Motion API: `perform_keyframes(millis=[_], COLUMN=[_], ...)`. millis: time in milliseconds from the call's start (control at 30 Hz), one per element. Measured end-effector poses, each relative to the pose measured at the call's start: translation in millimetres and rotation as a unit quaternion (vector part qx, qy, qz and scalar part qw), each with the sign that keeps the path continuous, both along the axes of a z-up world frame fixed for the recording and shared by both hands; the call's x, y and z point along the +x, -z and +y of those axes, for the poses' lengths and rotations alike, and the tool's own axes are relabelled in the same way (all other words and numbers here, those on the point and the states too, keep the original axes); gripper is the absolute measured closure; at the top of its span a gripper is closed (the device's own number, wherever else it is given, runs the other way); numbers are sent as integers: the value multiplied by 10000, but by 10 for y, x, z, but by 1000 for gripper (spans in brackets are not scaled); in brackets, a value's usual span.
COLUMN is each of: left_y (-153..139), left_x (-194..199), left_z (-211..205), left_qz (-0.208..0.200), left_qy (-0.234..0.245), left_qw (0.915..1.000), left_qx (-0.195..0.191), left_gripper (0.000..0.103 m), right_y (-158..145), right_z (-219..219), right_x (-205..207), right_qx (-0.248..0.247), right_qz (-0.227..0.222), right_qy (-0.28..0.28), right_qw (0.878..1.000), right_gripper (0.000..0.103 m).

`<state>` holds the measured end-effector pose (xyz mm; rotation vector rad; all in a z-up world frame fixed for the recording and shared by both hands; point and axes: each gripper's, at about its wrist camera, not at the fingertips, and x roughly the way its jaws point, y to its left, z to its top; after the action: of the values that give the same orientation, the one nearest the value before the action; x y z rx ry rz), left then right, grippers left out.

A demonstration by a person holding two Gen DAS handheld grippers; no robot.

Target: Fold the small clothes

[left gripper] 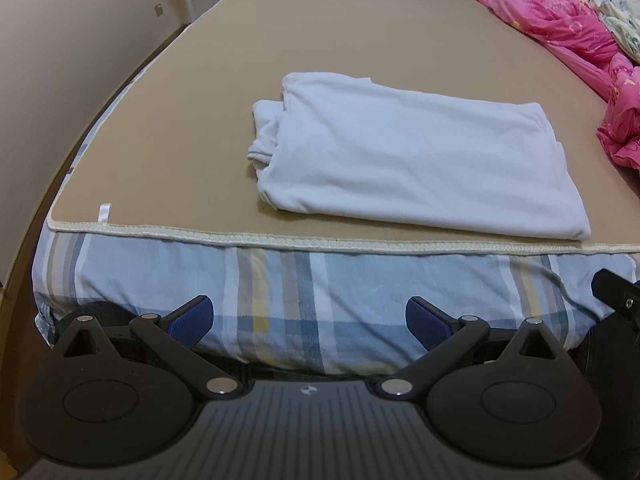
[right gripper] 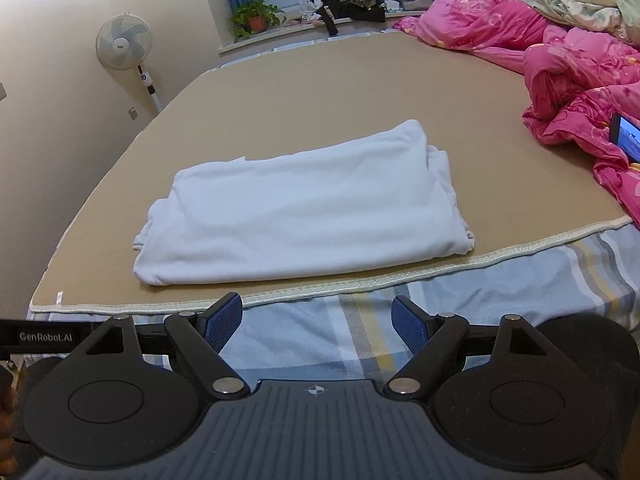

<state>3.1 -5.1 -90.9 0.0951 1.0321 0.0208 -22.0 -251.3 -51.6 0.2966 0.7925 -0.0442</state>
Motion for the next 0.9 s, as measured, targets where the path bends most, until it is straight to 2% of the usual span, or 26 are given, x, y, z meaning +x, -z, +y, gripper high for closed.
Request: perform_keyframes(millis=[600,800,900], left_y=[5,25,38], left_x=[32,125,206], left_z=[56,161,205], left_qz=[64,112,144], left_qy=[-41,-157,-245], left_qw=[10000,9998,9995], left_qx=[40,98,167], left_gripper=[1,1,1], right_y=[75,189,251], right_z=[-83,-203,-414], right_x=[-10,50,162], right_qx=[281,353,545], right_qz=[153,222,194], right_qy=[206,441,692], right_qw=[9993,9982,9959], right_gripper=[20,20,20])
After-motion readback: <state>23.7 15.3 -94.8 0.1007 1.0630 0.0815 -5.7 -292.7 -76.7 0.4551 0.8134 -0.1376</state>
